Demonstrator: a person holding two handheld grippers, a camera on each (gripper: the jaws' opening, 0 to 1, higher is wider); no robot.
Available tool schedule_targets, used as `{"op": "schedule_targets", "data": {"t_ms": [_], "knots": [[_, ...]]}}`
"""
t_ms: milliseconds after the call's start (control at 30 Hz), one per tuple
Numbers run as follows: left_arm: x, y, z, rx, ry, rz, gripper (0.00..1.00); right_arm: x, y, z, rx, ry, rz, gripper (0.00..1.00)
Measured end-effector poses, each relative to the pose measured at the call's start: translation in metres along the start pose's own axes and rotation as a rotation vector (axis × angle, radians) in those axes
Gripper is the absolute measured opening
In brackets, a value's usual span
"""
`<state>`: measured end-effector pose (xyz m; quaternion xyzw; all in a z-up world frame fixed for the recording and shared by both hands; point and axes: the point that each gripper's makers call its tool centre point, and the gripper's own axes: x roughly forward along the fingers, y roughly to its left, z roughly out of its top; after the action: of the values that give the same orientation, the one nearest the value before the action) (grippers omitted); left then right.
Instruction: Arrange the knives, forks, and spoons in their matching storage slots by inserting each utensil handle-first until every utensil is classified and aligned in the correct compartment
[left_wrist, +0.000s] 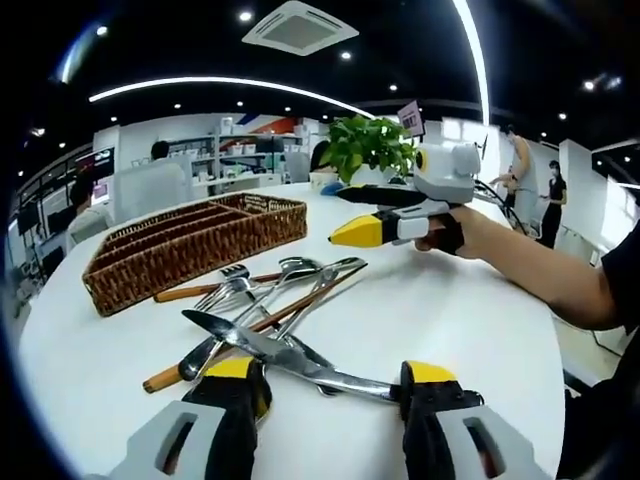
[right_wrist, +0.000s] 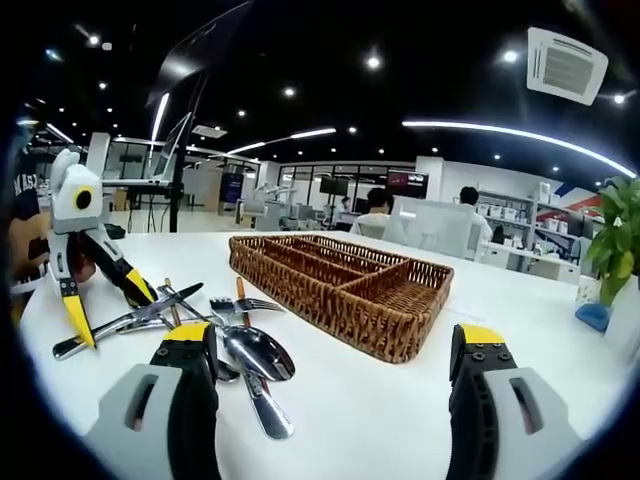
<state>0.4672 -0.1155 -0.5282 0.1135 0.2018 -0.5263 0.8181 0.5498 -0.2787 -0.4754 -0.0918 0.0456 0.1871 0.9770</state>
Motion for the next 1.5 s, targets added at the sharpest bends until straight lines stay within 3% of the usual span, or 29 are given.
{"op": "schedule_targets", "data": {"t_ms": [133, 833, 933, 1200, 1367, 1500], "knots": [[-0.002, 0.001, -0.001, -0.009, 0.005, 0.003, 0.44, 0.0, 0.001, 0.0, -0.002, 0.002, -0.001, 0.99], [-0.02, 0.022, -0.007, 0.017, 0.048, 0.015, 0.17, 0.001, 0.001, -0.003, -0.006, 0.011, 0.002, 0.99], [-0.022, 0.025, -0.007, 0.02, 0.058, 0.026, 0.17, 0.002, 0.002, -0.004, -0.018, 0.018, 0.007, 0.99], [-0.017, 0.015, -0.013, 0.055, 0.105, 0.029, 0.28, 0.001, 0.001, -0.005, -0.017, 0.02, 0.001, 0.99], [-0.017, 0.016, -0.012, 0.054, 0.11, 0.044, 0.24, 0.002, 0.003, -0.005, -0.025, 0.023, 0.008, 0.99], [-0.02, 0.019, -0.011, 0.099, 0.114, 0.077, 0.18, 0.001, 0.002, -0.005, -0.027, 0.024, 0.006, 0.99]]}}
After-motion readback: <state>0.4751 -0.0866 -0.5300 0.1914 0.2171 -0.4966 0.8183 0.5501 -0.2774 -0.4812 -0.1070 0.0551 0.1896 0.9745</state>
